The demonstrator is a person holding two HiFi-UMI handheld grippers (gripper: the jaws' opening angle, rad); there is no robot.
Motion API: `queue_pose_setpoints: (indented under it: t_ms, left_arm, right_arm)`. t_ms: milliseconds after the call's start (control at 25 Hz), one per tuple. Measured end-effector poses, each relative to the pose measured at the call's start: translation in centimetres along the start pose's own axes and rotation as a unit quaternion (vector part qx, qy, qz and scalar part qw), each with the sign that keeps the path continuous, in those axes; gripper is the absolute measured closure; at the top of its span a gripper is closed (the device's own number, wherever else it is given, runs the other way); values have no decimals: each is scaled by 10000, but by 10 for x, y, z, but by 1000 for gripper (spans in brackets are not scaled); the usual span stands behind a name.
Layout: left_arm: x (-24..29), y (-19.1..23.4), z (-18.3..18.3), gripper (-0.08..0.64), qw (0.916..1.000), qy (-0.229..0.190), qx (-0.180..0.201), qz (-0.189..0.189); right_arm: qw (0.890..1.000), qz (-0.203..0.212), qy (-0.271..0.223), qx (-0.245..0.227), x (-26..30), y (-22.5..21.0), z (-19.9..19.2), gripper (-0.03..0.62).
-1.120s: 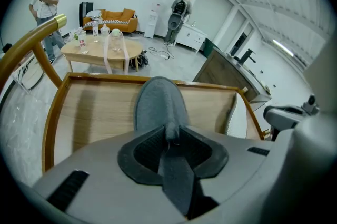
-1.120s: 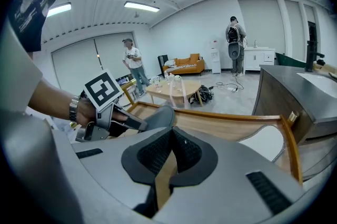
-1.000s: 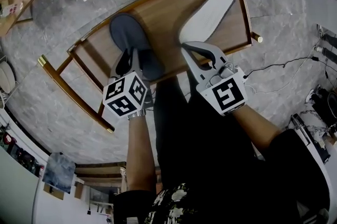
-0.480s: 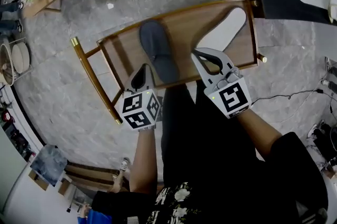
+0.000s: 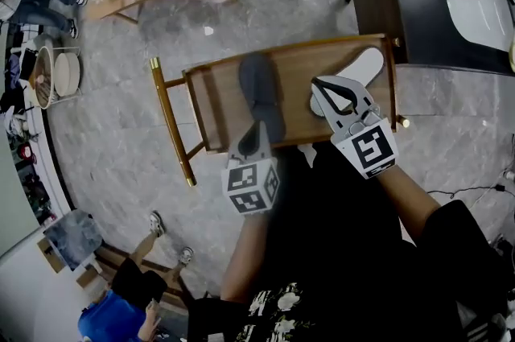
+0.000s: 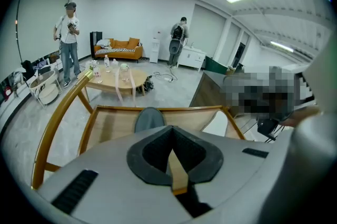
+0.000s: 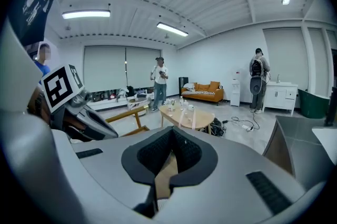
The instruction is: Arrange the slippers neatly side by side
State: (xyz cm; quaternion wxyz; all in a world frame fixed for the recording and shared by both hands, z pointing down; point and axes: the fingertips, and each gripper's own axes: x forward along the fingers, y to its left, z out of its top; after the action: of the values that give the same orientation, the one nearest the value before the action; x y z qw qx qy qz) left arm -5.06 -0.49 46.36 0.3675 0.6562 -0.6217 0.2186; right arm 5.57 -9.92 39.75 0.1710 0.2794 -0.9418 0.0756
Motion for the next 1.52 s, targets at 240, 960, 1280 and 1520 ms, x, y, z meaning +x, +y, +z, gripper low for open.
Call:
queue_pose_setpoints:
  t_ms: [240,960,1280,1520]
  left_arm:
    - [15,-35,-3,558,9997,49,124,-227]
    - [83,-111,-64,559,9895,896,275,-1098]
    - [103,-136,-86,558,9814,1168,242,-1504]
    - [117,-141,-107,558,9755,1512,424,-1538]
  right_arm:
    - [9995,197,204,-172,-1,-18,-11,594]
    - [9731,938,2047,-483,-6,-69,-124,595]
    - [9426,1987,2489,-1008,15,-57,-144,594]
    - [9256,2501,2574,-1206,25,-54,-150,583]
